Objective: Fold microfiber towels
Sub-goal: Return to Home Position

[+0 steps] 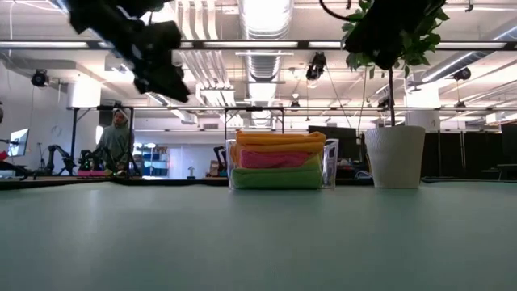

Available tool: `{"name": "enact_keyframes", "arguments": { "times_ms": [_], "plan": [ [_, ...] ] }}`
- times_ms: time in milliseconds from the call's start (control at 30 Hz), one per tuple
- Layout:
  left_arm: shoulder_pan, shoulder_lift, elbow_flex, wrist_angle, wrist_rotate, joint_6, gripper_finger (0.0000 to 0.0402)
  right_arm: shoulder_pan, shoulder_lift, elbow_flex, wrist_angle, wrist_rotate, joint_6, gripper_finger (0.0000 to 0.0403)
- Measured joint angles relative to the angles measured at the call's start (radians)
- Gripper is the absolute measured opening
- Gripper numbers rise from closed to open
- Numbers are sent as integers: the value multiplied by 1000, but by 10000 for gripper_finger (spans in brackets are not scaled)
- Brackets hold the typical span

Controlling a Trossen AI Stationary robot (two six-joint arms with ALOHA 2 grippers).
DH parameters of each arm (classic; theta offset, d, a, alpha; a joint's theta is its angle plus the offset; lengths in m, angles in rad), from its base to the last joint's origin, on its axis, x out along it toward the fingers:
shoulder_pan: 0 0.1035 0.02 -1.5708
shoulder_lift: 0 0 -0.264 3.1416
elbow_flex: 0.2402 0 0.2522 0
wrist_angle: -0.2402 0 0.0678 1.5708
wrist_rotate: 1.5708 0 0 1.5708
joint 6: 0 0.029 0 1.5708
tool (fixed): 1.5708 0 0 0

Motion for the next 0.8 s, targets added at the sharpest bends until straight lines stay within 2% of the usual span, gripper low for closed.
{"name": "enact_keyframes", "arguments": {
  "times_ms": [133, 300, 600, 800],
  "plan": [
    [-13, -125, -88, 8, -10, -48, 73, 9, -43, 0, 5, 89, 1, 38],
    [-17, -277, -190, 43, -11, -78, 10, 9, -100, 0, 35, 260, 1, 38],
    [-31, -512, -352, 86, 39, -128, 1, 9, -169, 0, 96, 457, -23, 38],
    [-31, -638, -450, 129, 92, -130, 0, 9, -199, 0, 96, 529, -25, 38]
  ]
}}
